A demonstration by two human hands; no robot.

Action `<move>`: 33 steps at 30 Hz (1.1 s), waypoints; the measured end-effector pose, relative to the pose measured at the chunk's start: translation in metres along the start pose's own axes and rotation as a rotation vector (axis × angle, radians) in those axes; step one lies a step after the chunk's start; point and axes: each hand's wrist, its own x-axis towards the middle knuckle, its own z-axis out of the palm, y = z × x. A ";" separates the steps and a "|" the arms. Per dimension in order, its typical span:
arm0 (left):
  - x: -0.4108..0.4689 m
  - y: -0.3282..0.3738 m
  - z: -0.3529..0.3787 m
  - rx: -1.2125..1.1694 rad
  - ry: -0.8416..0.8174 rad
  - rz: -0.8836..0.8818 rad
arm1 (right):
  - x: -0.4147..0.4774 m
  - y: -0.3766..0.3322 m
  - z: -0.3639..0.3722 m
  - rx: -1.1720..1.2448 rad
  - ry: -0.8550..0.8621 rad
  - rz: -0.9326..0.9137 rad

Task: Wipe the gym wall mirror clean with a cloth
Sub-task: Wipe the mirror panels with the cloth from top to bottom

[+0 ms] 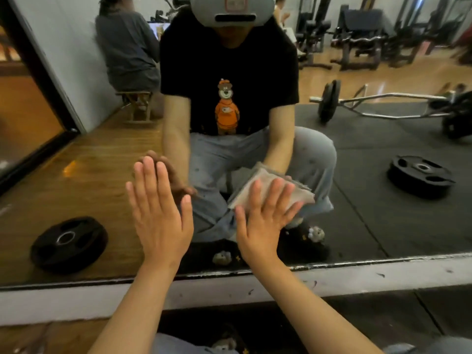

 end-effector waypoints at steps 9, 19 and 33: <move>-0.008 -0.023 -0.008 0.008 -0.050 0.051 | -0.008 -0.030 0.020 -0.126 -0.010 -0.254; -0.009 -0.028 -0.002 0.059 -0.103 0.077 | -0.065 0.015 0.035 -0.347 -0.246 -0.841; -0.005 -0.007 -0.002 0.062 -0.077 -0.034 | -0.092 0.088 0.034 -0.323 -0.434 -1.040</move>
